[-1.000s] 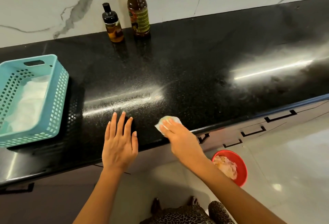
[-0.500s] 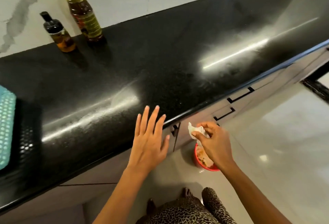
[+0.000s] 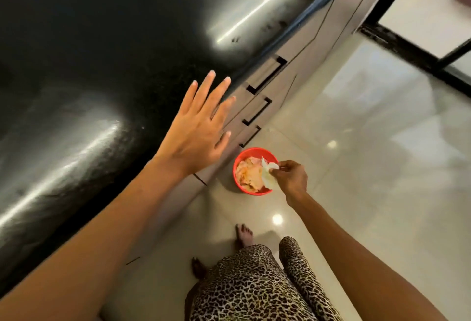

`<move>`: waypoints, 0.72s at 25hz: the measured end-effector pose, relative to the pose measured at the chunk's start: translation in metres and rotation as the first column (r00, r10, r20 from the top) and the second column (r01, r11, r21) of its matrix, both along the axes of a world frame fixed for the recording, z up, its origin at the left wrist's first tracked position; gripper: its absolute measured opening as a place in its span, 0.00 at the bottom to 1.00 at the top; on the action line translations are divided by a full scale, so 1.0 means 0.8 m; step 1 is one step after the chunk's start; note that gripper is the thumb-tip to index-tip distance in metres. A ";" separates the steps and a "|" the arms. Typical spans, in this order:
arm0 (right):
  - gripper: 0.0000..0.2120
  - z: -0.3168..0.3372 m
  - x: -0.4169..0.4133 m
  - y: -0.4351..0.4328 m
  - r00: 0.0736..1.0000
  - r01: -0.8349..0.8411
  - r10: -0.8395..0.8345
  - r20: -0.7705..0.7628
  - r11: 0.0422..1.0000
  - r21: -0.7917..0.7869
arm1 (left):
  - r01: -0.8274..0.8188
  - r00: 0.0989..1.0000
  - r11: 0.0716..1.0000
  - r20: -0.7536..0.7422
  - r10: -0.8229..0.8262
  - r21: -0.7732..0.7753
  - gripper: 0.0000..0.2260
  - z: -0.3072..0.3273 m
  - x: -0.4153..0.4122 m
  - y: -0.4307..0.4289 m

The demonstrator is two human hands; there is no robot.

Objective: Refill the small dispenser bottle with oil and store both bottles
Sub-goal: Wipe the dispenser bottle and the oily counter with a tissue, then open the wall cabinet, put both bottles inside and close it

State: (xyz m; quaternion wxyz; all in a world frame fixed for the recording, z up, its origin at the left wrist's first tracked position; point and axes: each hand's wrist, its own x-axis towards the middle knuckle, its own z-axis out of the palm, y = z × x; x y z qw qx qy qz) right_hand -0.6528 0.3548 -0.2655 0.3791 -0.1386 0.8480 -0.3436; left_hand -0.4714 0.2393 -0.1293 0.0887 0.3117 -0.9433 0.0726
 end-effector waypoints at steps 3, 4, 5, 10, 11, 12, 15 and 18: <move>0.11 -0.044 -0.009 -0.019 1.000 -0.022 0.022 0.009 0.997 0.068 | 0.141 0.982 0.988 0.137 -0.130 -0.069 0.24 -0.011 -0.014 -0.023; 0.11 -0.055 -0.012 -0.026 1.000 -0.023 0.022 0.015 0.996 0.081 | 0.163 0.975 0.983 0.165 -0.149 -0.078 0.24 -0.012 -0.015 -0.030; 0.12 -0.065 -0.015 -0.031 1.000 -0.018 0.017 0.022 0.996 0.091 | 0.165 0.974 0.984 0.167 -0.151 -0.074 0.24 -0.013 -0.013 -0.035; 0.14 -0.103 -0.026 -0.037 0.996 -0.084 0.076 0.051 0.981 0.177 | 0.088 0.993 0.994 0.070 -0.093 0.070 0.25 -0.011 -0.007 -0.043; 0.14 -0.108 -0.026 -0.034 0.994 -0.101 0.090 0.063 0.978 0.185 | 0.082 0.994 0.993 0.064 -0.088 0.086 0.25 -0.011 -0.008 -0.043; 0.15 -0.110 -0.026 -0.030 0.992 -0.112 0.100 0.076 0.976 0.185 | 0.083 0.994 0.992 0.068 -0.089 0.091 0.25 -0.010 -0.008 -0.043; 0.13 -0.111 -0.023 -0.018 0.988 -0.117 0.097 0.123 0.979 0.166 | 0.099 0.990 0.992 0.088 -0.106 0.080 0.23 -0.009 -0.008 -0.041; 0.11 -0.103 -0.021 -0.011 0.985 -0.088 0.066 0.156 0.987 0.137 | 0.104 0.993 0.991 0.050 -0.108 0.078 0.22 -0.008 -0.007 -0.041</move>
